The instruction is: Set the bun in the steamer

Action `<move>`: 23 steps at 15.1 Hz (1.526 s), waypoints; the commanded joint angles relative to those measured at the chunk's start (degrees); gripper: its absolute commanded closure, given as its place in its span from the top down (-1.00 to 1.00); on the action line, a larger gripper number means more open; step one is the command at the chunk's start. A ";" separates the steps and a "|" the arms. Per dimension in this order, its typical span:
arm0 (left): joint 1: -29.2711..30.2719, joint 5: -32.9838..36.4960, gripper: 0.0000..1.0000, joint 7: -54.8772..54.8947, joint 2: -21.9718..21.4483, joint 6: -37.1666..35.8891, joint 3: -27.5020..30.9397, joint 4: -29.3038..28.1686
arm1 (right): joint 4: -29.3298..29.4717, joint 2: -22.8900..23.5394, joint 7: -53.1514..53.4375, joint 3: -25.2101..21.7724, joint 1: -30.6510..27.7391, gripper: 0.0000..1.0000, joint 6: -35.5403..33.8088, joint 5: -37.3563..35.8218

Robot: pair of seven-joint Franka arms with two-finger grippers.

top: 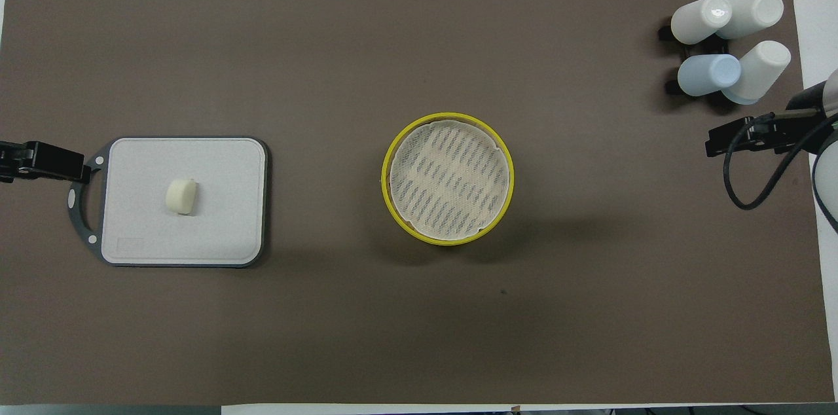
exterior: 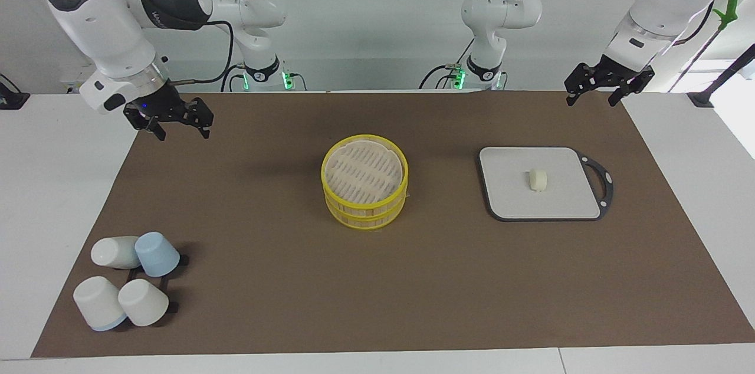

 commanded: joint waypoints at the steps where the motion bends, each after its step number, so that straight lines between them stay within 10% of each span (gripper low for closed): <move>1: -0.53 -0.29 1.00 -0.47 -1.54 1.15 0.20 -1.78 | -1.32 -0.96 -1.31 0.34 -0.64 1.00 0.95 -0.12; 10: -0.36 -0.29 1.00 -0.30 -2.33 4.13 0.20 -5.02 | -2.46 -1.40 -1.30 1.04 0.24 1.00 3.21 0.32; 19: 0.34 -0.29 1.00 3.04 -3.74 23.53 0.29 -24.17 | -3.96 4.04 12.99 1.22 13.50 1.00 18.43 0.93; 23: 1.30 -0.29 1.00 5.14 -1.55 37.51 0.38 -33.93 | 5.15 11.93 27.92 1.13 23.34 1.00 15.98 0.76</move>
